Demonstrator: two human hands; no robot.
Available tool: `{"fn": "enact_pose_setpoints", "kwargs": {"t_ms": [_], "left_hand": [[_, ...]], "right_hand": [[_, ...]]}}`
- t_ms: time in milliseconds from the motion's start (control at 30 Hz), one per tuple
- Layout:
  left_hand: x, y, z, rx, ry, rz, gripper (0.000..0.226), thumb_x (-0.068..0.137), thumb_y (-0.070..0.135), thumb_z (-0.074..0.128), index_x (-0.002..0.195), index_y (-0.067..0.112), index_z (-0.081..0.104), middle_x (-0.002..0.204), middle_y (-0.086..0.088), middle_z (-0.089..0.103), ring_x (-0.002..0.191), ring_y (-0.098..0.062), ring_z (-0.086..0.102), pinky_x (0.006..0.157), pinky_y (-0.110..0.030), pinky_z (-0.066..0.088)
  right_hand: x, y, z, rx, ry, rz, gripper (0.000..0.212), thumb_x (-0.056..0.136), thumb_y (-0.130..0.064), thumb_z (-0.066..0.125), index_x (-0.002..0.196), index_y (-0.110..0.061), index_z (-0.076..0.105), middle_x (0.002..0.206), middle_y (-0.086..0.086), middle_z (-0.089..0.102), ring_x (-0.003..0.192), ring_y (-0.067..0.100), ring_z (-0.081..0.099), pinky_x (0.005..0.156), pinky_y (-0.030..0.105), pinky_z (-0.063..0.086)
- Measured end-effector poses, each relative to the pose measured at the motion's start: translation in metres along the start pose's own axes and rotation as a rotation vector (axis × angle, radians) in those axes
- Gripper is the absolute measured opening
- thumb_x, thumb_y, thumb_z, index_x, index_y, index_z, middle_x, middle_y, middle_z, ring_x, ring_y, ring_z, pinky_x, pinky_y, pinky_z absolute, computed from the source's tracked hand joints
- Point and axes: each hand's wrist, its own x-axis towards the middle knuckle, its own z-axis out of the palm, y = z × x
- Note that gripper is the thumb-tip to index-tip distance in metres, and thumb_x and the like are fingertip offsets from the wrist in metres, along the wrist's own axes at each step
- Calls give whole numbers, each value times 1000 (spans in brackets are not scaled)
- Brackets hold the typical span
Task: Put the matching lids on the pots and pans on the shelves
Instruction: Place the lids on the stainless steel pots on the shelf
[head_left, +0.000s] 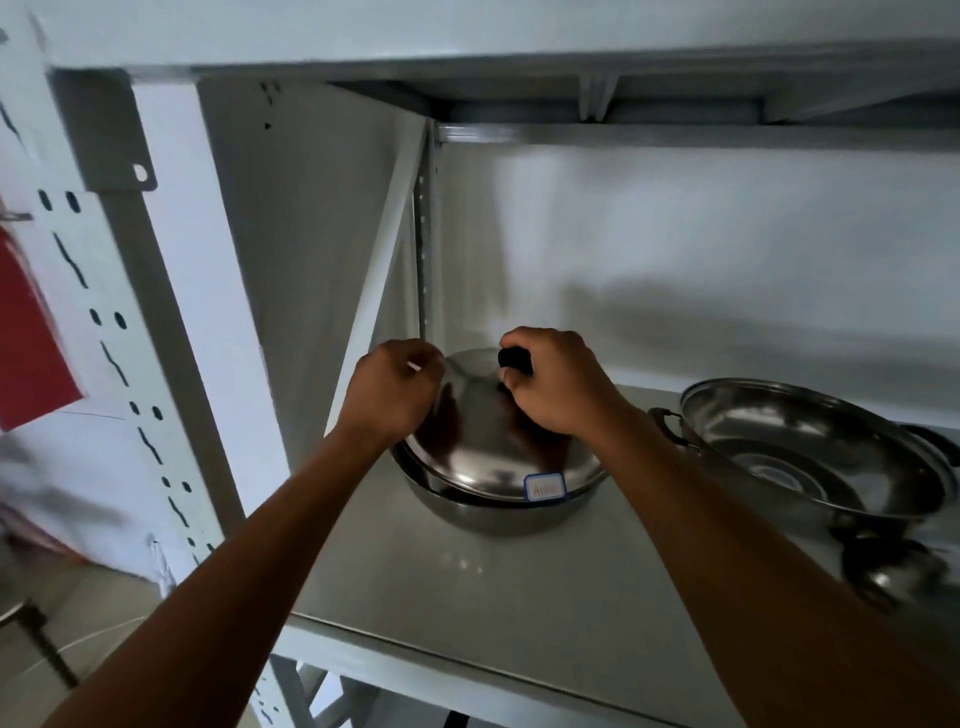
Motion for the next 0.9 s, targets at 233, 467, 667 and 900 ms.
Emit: {"fn": "enact_pose_setpoints", "kwargs": {"t_ms": [233,467,667,900], "left_hand": [[8,0,14,3,-49,9,24,89,34,55,104,24,70,107,0,71,98,-19,65,86,-29,49],[7,1,18,26,-74,29,27,91,33,54,108,20,70,112,-1,71,103,-20,64,83,-23,40],[5,0,23,34,-100,47,30,92,33,52,111,18,69,116,-2,70,104,-18,63,83,-23,39],[3,2,24,57,-110,87,30,92,33,50,111,19,69,117,-1,70,105,-18,63,82,-23,38]], "right_hand": [[9,6,22,-27,-35,-23,29,85,-20,62,114,-18,65,108,7,70,100,28,62,87,40,51],[4,6,23,-21,-6,-22,27,86,-20,63,112,-18,66,108,7,71,100,29,63,87,41,51],[3,0,32,-17,38,-15,27,86,-18,62,112,-17,66,105,6,71,98,29,64,85,40,51],[1,-2,32,-36,53,-13,23,87,-17,60,109,-13,66,102,8,71,96,31,63,83,41,51]]}}
